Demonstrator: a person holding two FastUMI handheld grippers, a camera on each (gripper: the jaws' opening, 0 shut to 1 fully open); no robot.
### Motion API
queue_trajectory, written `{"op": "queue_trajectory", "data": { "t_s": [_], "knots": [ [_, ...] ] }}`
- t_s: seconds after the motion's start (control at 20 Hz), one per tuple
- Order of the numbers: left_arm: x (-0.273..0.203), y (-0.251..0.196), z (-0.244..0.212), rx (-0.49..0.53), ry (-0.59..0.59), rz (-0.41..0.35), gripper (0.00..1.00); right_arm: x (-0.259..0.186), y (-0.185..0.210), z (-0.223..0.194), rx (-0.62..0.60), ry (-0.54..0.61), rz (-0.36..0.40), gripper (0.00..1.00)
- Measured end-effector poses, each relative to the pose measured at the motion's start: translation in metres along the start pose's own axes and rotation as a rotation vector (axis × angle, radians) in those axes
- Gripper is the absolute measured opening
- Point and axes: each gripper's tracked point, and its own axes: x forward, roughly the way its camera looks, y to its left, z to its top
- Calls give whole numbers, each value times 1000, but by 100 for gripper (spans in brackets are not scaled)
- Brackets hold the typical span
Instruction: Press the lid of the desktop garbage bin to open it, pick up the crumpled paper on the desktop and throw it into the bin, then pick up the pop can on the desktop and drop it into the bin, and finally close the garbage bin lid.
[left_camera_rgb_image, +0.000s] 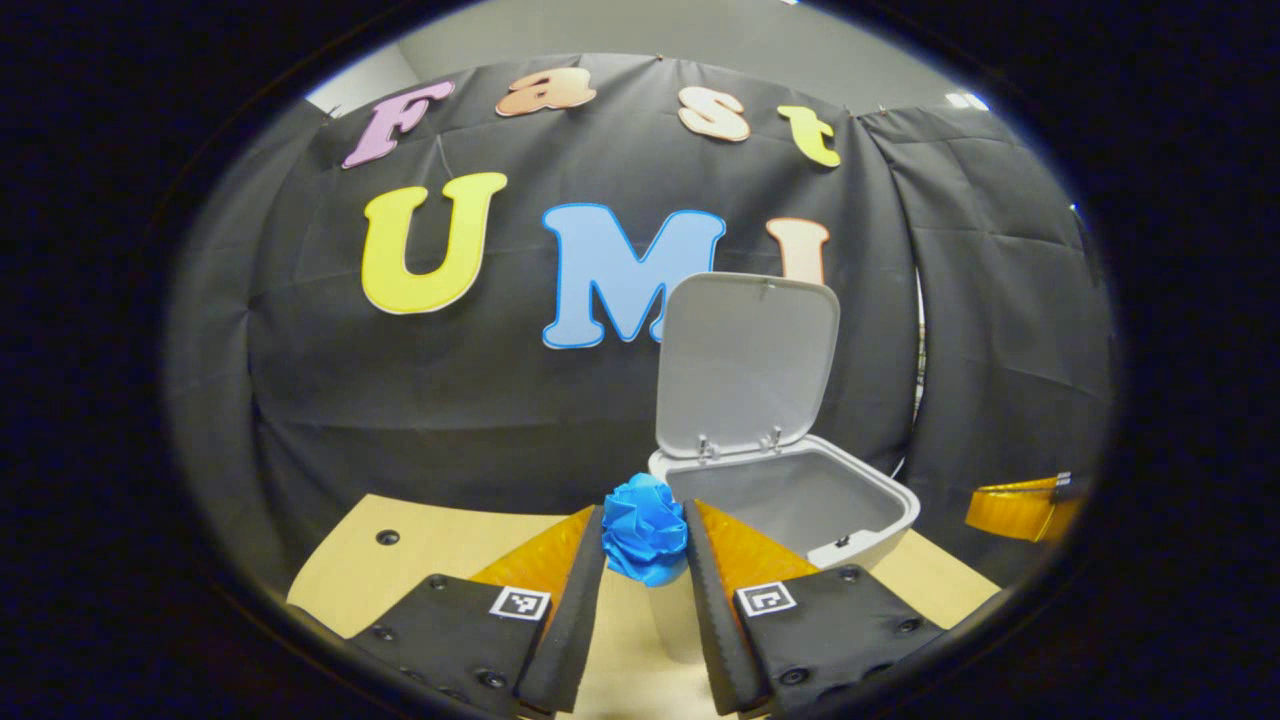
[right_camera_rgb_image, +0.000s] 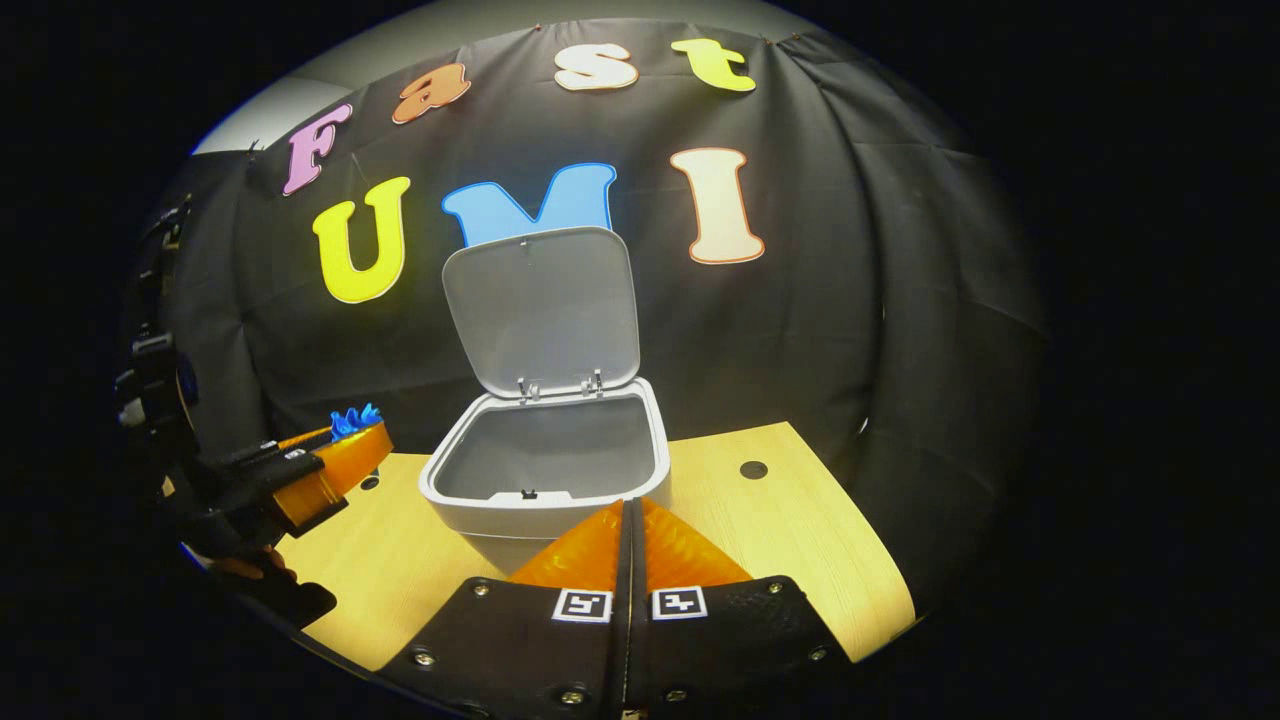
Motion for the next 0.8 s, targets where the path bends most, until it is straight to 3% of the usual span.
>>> {"op": "queue_trajectory", "data": {
  "t_s": [0.1,0.35,0.6,0.75,0.8],
  "knots": [
    [10,-10,11,7,-15,-16,55,1,-1,-3,0,5,2,1],
    [34,-29,21,39,-25,-52,51,2,0,-10,-4,23,8,1],
    [47,-51,20,59,-25,-88,55,4,-4,-11,0,31,1,1],
    [51,-52,17,59,-22,-87,97,5,-4,-14,2,36,-2,1],
    [52,-51,17,58,-21,-86,95,5,-4,-14,2,39,-2,1]
  ]
}}
